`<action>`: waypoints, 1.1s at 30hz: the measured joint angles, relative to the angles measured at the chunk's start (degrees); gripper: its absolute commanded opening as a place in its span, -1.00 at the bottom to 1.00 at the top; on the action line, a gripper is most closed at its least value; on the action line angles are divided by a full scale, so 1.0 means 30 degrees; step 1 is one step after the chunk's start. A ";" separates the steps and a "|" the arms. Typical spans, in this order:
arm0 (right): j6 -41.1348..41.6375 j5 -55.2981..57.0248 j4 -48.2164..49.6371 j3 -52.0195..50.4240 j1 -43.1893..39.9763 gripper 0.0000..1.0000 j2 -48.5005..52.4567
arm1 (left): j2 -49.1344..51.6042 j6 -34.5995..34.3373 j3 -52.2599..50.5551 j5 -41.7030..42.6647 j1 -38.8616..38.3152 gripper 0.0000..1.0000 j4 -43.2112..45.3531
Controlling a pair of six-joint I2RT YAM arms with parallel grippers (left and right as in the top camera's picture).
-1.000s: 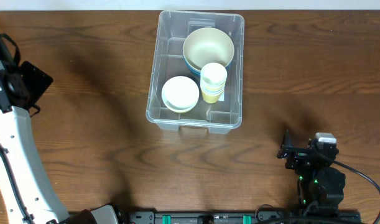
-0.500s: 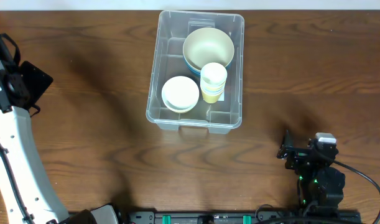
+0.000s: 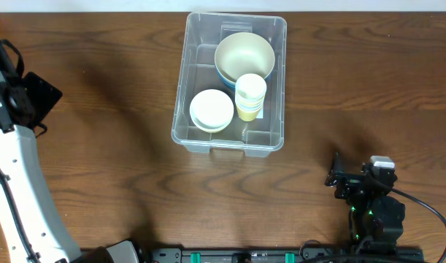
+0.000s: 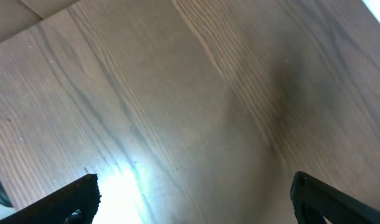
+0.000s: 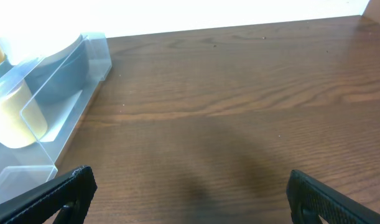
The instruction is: Pack container
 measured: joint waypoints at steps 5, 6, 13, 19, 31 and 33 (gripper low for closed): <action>0.0007 0.0000 0.0007 0.0000 0.0000 0.99 0.0000 | -0.2091 0.0474 0.0000 -0.0219 -0.0204 0.96 -0.0284; 0.0015 0.0000 0.0000 0.0000 0.0000 0.99 0.0000 | -0.2718 0.0539 0.0000 -0.0255 -0.0379 0.96 -0.0248; 0.0036 0.0007 0.0000 0.0000 0.0000 0.98 0.0000 | -0.7315 0.2084 -0.1588 0.0328 -0.2550 0.96 0.2594; 0.0036 0.0000 0.0007 -0.0015 0.0000 0.98 0.0000 | -1.0928 0.3687 -0.6353 0.1807 -0.4663 0.96 0.5676; 0.0036 0.0000 0.0015 -0.0073 0.0000 0.99 0.0000 | -1.8280 0.4983 -1.8294 0.4998 -0.6309 0.96 1.2662; 0.0036 0.0007 0.0007 -0.0080 0.0000 0.98 0.0000 | -1.9205 0.5093 -1.9715 0.5384 -0.6462 0.96 1.3121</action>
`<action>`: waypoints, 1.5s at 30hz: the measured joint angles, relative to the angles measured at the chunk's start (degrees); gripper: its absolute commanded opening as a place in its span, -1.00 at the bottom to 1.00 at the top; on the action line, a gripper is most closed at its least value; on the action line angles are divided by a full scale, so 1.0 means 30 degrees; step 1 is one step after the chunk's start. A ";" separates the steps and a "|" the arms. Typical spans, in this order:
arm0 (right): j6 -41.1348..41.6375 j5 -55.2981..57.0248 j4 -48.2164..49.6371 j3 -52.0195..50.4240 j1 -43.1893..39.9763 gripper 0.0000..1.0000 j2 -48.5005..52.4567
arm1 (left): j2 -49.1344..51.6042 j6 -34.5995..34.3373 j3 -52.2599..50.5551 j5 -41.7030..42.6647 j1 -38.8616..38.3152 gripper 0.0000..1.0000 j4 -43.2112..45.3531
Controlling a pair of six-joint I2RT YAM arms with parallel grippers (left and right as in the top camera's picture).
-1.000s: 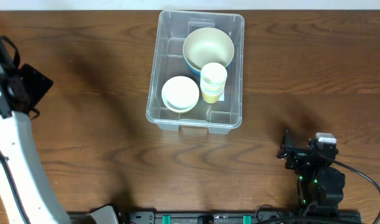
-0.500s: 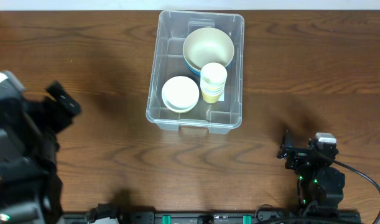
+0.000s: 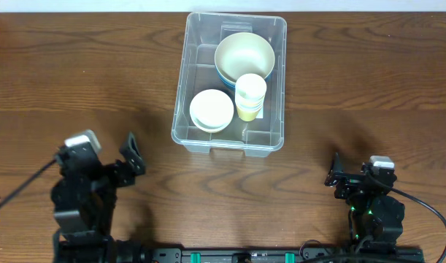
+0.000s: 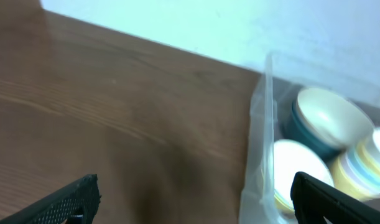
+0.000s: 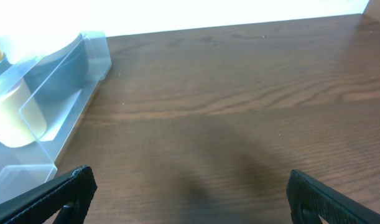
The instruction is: Pack container
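Observation:
A clear plastic container (image 3: pixel 274 29) stands at the back middle of the table. It holds a cream bowl with a blue outside (image 3: pixel 244 52), a stack of paper cups (image 3: pixel 250 96) and a small white bowl (image 3: pixel 212 109). My left gripper (image 3: pixel 129 161) rests low at the near left, open and empty, facing the container. In the left wrist view the container wall (image 4: pixel 261 137) and the bowl (image 4: pixel 329 115) lie ahead of the open left gripper (image 4: pixel 193 193). At the near right my right gripper (image 3: pixel 336 178) is also open and empty. The right wrist view shows the right gripper (image 5: pixel 190 186) over bare wood.
Dark wooden table (image 3: pixel 98 80) all around. In the right wrist view the container corner (image 5: pixel 93 53) sits far left, a yellow cup (image 5: pixel 12 115) showing through its wall. The arm bases stand along the near table edge (image 3: pixel 230 256).
My left arm was raised at the far left edge with its camera looking down on bare wood. Now it sits folded at the near left, facing the container. The right arm has not moved.

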 measured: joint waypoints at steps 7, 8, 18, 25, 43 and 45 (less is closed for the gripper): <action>0.0000 -0.0007 0.0000 -0.0007 0.0000 0.99 0.0000 | -0.2871 0.0015 -0.3337 0.0641 -0.0947 0.96 0.0284; 0.0000 -0.0007 0.0000 -0.0007 0.0000 0.98 0.0000 | -0.3118 0.0015 -0.3636 0.0648 -0.1013 0.96 0.0270; 0.0000 -0.0007 0.0000 -0.0007 0.0000 0.98 0.0000 | -0.5530 0.0015 -0.6732 0.0699 -0.1355 0.96 0.0648; 0.0000 -0.0007 0.0000 -0.0007 0.0000 0.98 0.0000 | -0.6885 0.0015 -0.8255 0.0707 -0.1370 0.96 0.1188; 0.0000 0.0000 0.0000 -0.0007 0.0000 0.99 0.0000 | -0.7854 0.0015 -0.8990 0.0780 -0.1435 0.96 0.1399; 0.0000 -0.0007 -0.0007 -0.0007 0.0000 0.99 0.0000 | -0.7854 0.0015 -0.8990 0.0780 -0.1435 0.96 0.1399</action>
